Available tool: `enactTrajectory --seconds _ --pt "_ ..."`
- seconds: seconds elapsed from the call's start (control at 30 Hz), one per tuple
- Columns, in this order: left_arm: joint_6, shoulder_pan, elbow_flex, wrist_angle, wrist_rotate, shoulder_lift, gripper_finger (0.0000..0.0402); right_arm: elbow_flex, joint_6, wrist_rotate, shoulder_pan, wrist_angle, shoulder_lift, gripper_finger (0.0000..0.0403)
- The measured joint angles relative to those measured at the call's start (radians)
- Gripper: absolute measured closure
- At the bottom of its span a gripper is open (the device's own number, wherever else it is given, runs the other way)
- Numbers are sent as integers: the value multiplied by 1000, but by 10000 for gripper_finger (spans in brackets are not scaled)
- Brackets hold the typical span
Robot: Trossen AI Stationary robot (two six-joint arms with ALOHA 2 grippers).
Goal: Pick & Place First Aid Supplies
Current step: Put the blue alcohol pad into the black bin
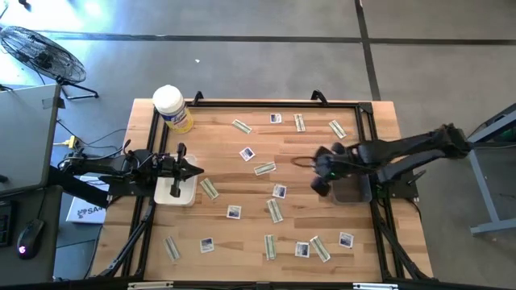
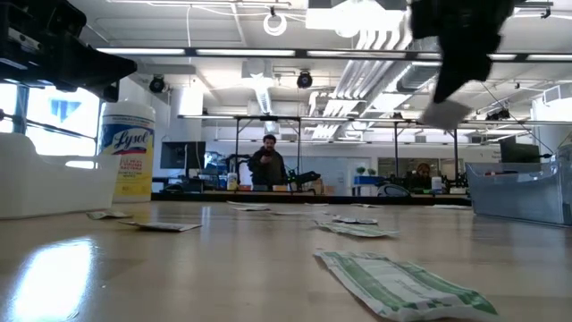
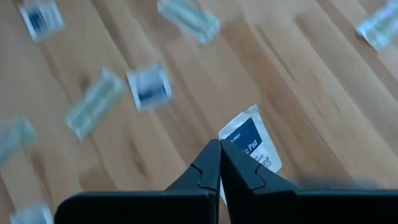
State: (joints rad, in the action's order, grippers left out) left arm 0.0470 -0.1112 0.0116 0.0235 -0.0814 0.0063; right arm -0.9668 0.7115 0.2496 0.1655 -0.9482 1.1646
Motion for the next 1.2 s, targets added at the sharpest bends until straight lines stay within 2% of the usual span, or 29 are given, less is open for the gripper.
enactTrajectory --seconds 0.2,0.3,0.53,0.67,0.87,1.2 --pt "0 0 0 0 0 0 401 0 175 40 100 -242 -31 401" --pt "0 0 0 0 0 0 401 0 197 66 118 -263 -19 401" --pt "0 0 0 0 -1 0 401 0 230 41 105 -370 35 401" --pt "0 0 0 0 -1 0 401 19 207 39 85 -355 48 402" --pt "0 0 0 0 -1 0 401 181 178 8 23 -249 39 402" --pt "0 0 0 0 -1 0 401 323 58 -40 -127 -146 38 400"
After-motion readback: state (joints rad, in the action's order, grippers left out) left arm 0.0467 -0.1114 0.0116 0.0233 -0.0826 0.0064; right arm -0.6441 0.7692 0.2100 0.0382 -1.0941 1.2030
